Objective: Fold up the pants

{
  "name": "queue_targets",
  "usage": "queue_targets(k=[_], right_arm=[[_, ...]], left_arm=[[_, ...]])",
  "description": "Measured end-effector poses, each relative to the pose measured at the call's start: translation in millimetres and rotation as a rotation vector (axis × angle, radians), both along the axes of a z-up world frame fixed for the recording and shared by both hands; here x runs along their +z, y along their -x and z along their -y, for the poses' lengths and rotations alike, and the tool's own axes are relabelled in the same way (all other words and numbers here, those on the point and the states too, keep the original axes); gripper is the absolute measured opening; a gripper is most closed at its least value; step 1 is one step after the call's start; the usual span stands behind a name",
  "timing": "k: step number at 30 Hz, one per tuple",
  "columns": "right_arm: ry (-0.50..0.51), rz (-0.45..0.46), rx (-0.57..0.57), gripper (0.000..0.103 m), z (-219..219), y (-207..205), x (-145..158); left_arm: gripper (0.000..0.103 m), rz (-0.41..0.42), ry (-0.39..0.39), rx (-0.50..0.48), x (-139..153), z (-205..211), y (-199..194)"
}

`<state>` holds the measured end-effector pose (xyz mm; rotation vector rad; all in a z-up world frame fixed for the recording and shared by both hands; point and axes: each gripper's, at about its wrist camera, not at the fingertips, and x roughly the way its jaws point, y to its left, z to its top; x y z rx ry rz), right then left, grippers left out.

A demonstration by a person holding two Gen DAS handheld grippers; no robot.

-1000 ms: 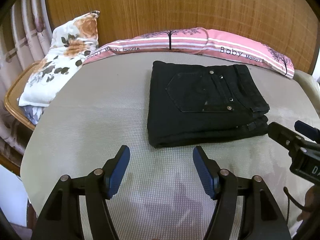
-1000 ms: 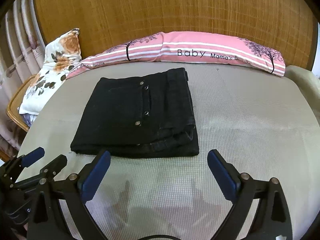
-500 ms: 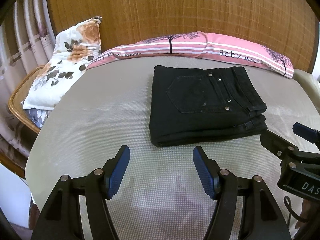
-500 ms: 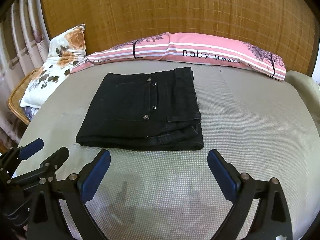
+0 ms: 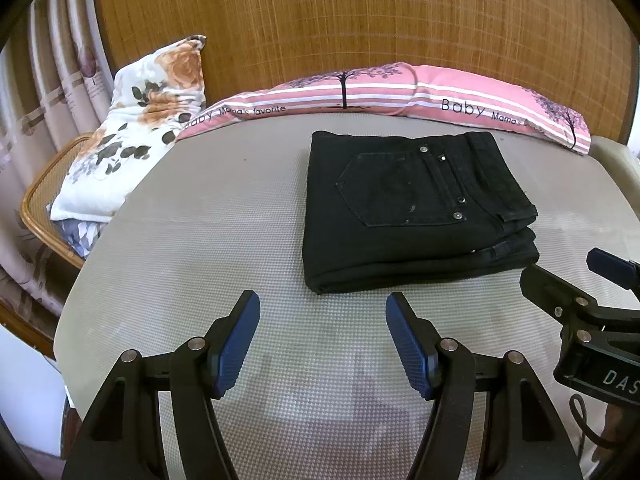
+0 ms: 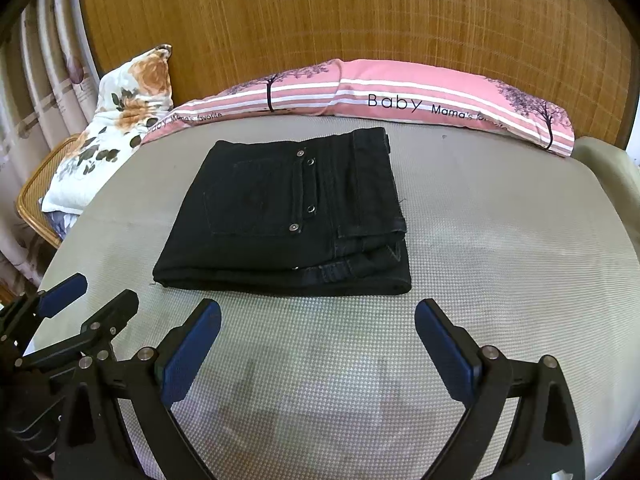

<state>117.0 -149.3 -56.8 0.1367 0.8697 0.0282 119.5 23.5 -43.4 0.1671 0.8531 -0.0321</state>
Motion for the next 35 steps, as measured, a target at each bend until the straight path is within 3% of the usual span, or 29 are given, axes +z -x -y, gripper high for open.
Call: queue_targets(k=[35], right_arm=[[0.001,-0.017,0.002,0.096,-0.9,-1.5,-5.1]], left_arm=[[0.066,-0.017,0.033,-0.011,-3.9,-2.4,-2.9]])
